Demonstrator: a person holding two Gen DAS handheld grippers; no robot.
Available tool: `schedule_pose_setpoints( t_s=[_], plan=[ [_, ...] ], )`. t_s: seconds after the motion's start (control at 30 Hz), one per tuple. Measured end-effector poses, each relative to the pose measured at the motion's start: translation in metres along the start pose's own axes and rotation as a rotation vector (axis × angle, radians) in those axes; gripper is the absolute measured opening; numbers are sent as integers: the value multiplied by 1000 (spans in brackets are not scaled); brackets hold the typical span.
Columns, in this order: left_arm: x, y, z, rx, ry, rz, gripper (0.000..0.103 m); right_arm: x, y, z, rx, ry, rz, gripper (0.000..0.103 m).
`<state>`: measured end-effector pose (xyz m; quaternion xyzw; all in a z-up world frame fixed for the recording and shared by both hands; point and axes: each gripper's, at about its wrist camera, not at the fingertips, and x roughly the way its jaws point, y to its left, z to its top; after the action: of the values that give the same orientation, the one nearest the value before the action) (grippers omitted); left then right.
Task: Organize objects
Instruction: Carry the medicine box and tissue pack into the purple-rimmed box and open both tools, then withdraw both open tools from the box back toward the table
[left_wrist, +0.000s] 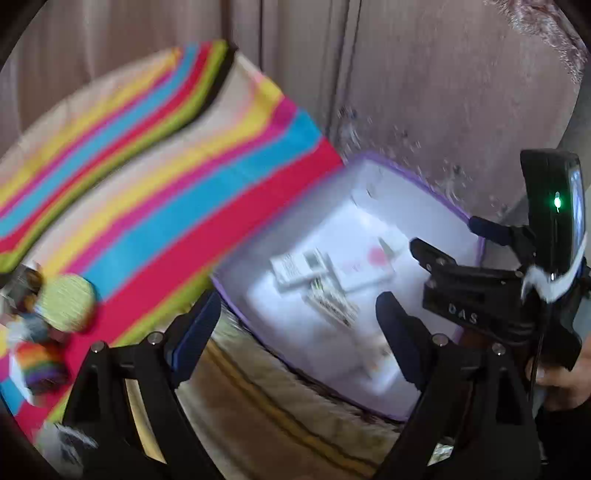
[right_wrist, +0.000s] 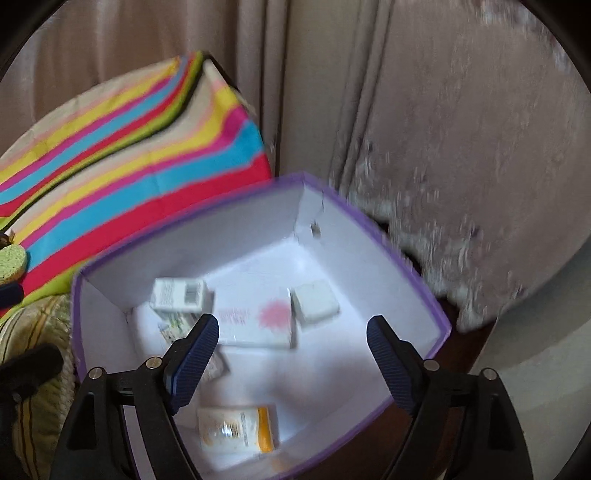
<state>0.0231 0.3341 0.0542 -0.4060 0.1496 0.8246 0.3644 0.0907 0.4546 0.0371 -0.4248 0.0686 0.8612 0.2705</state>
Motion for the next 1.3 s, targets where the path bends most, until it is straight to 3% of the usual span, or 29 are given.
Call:
schedule_pose_setpoints(
  t_s=[0.1, 0.17, 0.2, 0.3, 0.43, 0.6, 0.7, 0.83, 1.0, 1.17, 1.3],
  plan=[
    [-17, 13, -2, -4, -75, 123, 90, -13, 11, 4, -34, -69, 14, 87],
    [-19, 28, -5, -40, -77, 220, 97, -18, 19, 8, -42, -69, 69, 87],
    [-18, 35, -6, -58, -72, 229, 97, -20, 24, 10, -48, -69, 98, 87],
    [-17, 52, -9, -115, -55, 141, 97, -22, 40, 14, -58, -71, 140, 87],
    [-18, 52, -11, -99, -52, 51, 98, -20, 53, 18, -74, -51, 135, 87],
    [-31, 75, -21, -192, -59, 73, 98, -21, 56, 22, -17, -24, 205, 87],
    [-40, 102, -33, -275, -36, 130, 98, -24, 63, 38, 3, -99, 216, 87],
    [-67, 146, -58, -382, -74, 180, 98, -5, 71, 96, -4, -225, 88, 87],
    [-106, 185, -85, -405, -118, 287, 98, 26, 91, 184, -2, -333, -29, 87],
    [-138, 242, -107, -438, -125, 408, 98, 70, 150, 277, -44, -351, -112, 87],
    [-145, 275, -125, -477, -90, 477, 98, 94, 230, 347, -97, -382, -127, 87]
  ],
)
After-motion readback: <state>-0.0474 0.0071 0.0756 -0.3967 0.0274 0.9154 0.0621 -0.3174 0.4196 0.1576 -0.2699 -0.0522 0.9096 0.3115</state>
